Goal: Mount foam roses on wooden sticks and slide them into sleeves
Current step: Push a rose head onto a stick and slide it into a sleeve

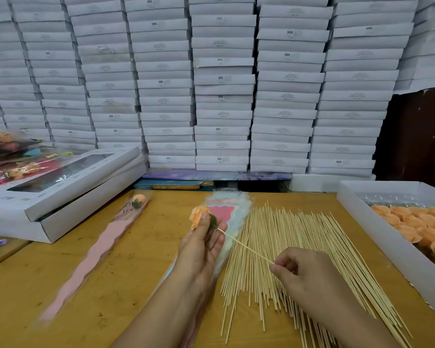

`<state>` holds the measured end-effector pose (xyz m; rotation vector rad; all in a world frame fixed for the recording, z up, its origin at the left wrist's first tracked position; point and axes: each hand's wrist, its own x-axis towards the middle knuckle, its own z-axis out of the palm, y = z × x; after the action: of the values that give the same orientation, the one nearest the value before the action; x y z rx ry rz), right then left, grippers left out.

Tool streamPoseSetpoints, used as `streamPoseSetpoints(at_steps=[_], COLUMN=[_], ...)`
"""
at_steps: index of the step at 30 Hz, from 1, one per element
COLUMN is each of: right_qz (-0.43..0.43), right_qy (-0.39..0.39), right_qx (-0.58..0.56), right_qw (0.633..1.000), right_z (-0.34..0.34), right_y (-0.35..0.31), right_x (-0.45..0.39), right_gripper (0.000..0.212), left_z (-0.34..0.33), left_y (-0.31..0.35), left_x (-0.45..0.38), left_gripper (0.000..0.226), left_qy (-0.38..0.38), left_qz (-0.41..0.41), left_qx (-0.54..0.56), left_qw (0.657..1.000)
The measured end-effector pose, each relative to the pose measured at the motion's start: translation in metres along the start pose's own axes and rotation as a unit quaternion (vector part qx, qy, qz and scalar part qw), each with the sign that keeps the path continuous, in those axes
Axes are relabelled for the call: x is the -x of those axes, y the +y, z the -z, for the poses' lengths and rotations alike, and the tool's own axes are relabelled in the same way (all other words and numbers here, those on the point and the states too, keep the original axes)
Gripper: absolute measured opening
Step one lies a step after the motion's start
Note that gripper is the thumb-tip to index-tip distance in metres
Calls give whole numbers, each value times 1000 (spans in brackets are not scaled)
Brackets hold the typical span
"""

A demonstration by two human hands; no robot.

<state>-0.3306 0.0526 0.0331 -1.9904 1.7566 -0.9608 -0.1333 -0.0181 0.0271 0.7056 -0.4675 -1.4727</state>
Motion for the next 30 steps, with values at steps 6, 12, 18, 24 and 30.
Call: streamPoseSetpoints(at_steps=[6, 12, 18, 24, 30], right_qz=[36, 31, 11, -72, -106], right_qy=[-32, -62, -111, -195, -386], right_qx=[14, 12, -53, -205, -326], right_qw=[999, 998, 992, 956, 857], right_z=[0, 2, -2, 5, 19], right_y=[-1, -1, -2, -7, -7], right_x=[1, 0, 0, -1, -2], right_gripper=[24, 30, 27, 21, 11], left_z=[1, 1, -3, -4, -9], left_y=[1, 0, 2, 7, 6], left_x=[0, 1, 5, 8, 15], left_gripper=[23, 48, 51, 50, 33], left_qy=[-5, 1, 0, -4, -23], left_qz=[0, -5, -2, 20, 51], left_qx=[-14, -23, -25, -44, -125], left_qw=[1000, 1000, 1000, 999, 991])
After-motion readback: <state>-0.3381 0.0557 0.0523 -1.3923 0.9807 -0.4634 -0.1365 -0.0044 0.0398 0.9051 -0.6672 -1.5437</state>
